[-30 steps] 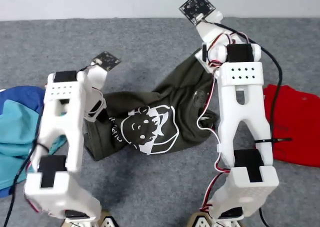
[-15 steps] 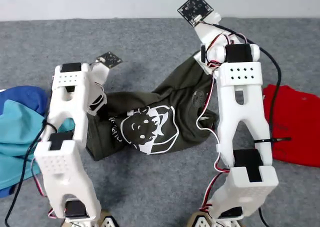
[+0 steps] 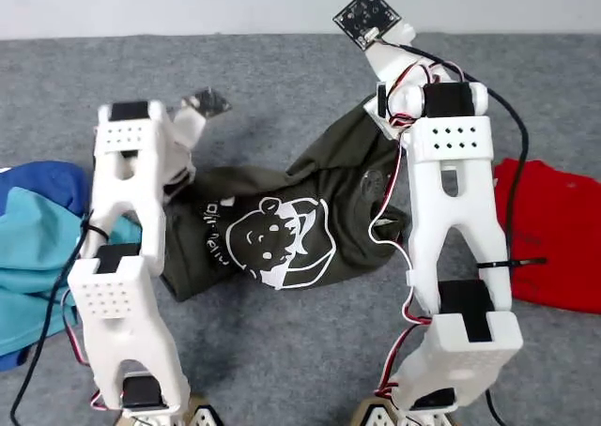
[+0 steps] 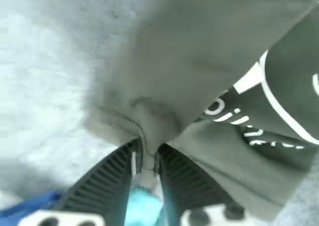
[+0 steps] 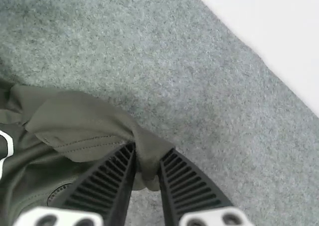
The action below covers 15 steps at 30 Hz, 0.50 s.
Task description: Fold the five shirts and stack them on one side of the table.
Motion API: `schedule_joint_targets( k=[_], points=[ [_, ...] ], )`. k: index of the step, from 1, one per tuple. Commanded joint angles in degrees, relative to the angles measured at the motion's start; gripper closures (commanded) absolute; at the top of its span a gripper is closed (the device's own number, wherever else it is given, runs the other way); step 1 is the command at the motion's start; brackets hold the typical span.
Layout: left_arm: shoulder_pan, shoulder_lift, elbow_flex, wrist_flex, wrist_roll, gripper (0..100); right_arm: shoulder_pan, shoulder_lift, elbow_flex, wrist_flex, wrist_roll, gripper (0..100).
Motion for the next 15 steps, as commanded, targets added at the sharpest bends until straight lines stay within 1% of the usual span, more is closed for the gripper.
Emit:
schedule_joint_targets(
  k=[1, 6, 10, 15],
  points=[
    [-0.4, -0.5, -16.7, 5.1, -0.5, 99, 0.1, -5.9, -5.0, 0.1, -0.4, 98.9],
    [-2.4, -2.8, -31.3, 5.0, -0.5, 99, 0.5, -10.8, -9.1, -0.3, -0.1, 98.9],
    [-2.8, -4.8, -40.5, 4.7, -0.5, 98, 1.5, -12.0, -17.1, -2.2, 1.6, 98.9],
    [-3.6, -5.9, -52.7, 1.2, 1.0, 98, 3.0, -11.8, -30.1, -5.2, 2.7, 98.9]
  ],
)
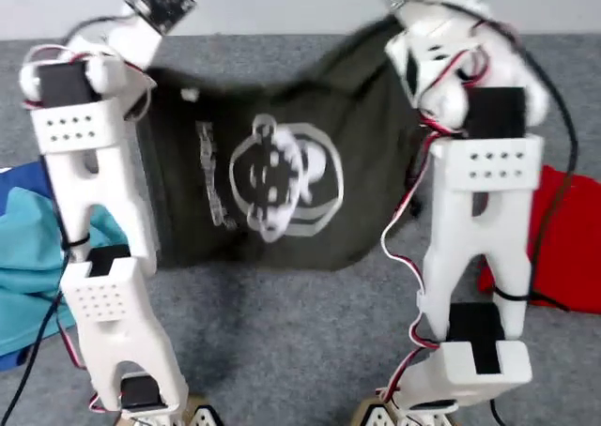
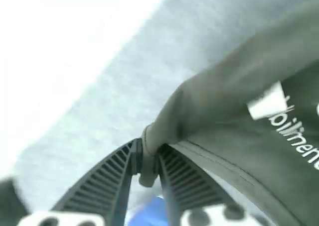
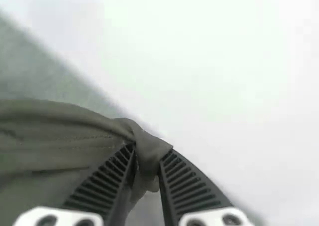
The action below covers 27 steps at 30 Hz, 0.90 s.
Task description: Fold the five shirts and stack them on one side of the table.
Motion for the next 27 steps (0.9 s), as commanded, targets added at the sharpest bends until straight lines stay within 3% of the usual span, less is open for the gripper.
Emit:
schedule_joint_targets(
  k=[1, 6, 12, 18, 27],
  points=[
    [-0.9, -4.3, -11.0, -2.9, 1.5, 98, 0.9, -3.6, -11.3, -2.5, 0.8, 98.9],
    [-1.1, -4.3, -22.5, -7.6, 1.7, 98, 0.8, -3.4, -20.7, -3.0, 7.2, 98.9],
    [-1.9, -11.3, -21.7, -13.1, 1.7, 98, 0.9, -3.9, -26.8, -3.0, 12.3, 98.9],
    [-2.1, -17.5, -21.8, -11.0, 1.6, 98, 3.3, -3.9, -35.2, -2.7, 12.8, 98.9],
    [-1.9, -24.6, -21.8, -4.9, 1.6, 98, 4.5, -10.9, -40.4, 7.3, 12.8, 98.9]
  ],
)
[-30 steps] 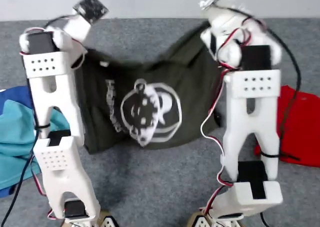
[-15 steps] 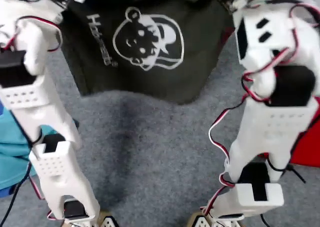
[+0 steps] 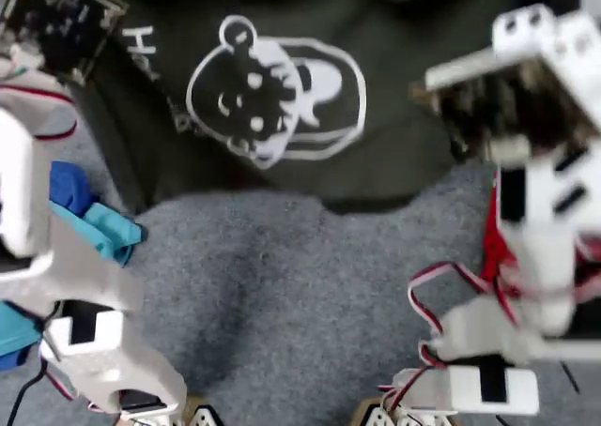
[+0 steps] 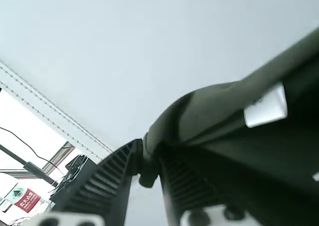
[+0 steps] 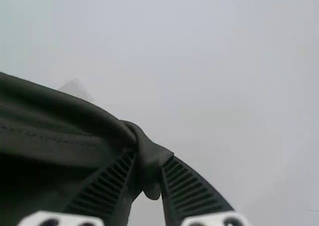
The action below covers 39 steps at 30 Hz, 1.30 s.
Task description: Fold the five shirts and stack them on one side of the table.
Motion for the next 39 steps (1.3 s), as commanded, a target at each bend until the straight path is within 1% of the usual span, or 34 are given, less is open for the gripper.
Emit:
schedule_joint_targets(
  k=[1, 7, 11, 15, 19, 22, 26, 28, 31, 34, 39],
  points=[
    [-0.3, -4.2, -1.9, 2.1, 0.4, 98, 0.9, -5.1, -1.4, 1.5, 0.3, 98.9],
    [-0.1, -10.1, -1.7, 5.5, 0.6, 98, 1.0, -10.6, -1.3, 2.0, 0.3, 98.9],
    [-0.1, -11.1, -1.5, 8.0, 0.6, 98, 1.1, -11.1, 3.3, 6.5, 2.6, 98.9],
    [-0.2, -8.1, 3.9, 8.0, 0.6, 98, 0.7, -11.0, 14.3, 9.4, 2.8, 98.9],
    [-0.1, -4.0, 15.5, 8.0, 0.3, 98, 0.6, -11.0, 31.7, 7.3, 2.7, 98.9],
    [-0.1, -0.1, 26.6, 8.0, -3.4, 98, 0.5, -11.0, 47.3, 1.6, 2.7, 98.9],
    [-0.1, 6.5, 38.5, 6.9, -9.8, 98, 0.5, -11.0, 68.3, -12.9, 3.0, 98.9],
    [-0.4, 10.6, 41.8, 3.4, -10.0, 98, 0.5, -11.0, 78.0, -21.8, 3.1, 98.9],
    [-1.3, 16.9, 42.6, -3.9, -9.9, 98, -0.4, -10.5, 89.1, -35.1, 3.2, 98.9],
    [-1.8, 22.0, 42.6, -11.6, -9.9, 98, -0.7, -7.3, 93.7, -44.7, 3.0, 98.9],
    [-2.1, 27.0, 42.6, -23.7, -9.9, 98, -0.7, 1.8, 90.5, -56.6, 2.9, 98.9]
  ],
)
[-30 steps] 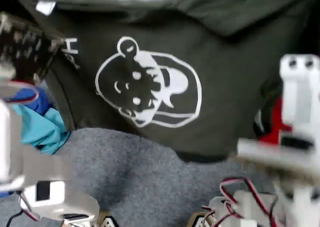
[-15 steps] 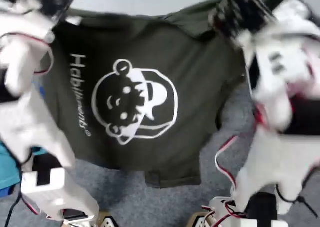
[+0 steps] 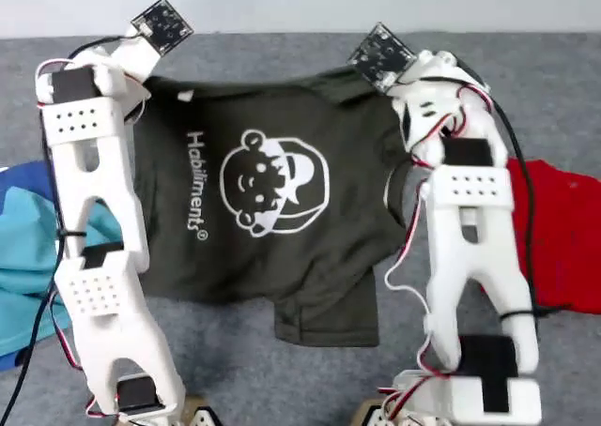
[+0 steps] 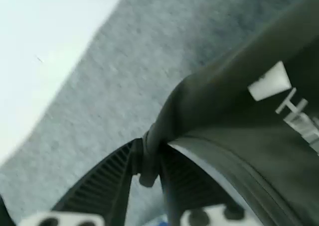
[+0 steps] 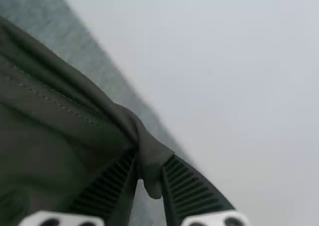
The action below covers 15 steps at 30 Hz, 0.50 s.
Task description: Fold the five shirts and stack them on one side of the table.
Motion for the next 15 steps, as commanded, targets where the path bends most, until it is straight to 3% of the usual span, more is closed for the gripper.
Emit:
schedule_joint_targets(
  k=[1, 9, 15],
  points=[
    [-1.0, 1.0, -0.4, -10.4, -0.4, 98, -0.1, 4.5, -5.3, -8.8, 0.3, 98.9],
    [-1.0, 3.9, -0.4, -32.0, -0.8, 98, -2.9, 22.4, -27.0, -12.7, 0.3, 98.9],
    [-0.6, 7.5, -0.4, -34.5, -6.7, 98, -4.3, 35.8, -43.8, -12.1, 0.5, 98.9]
  ],
)
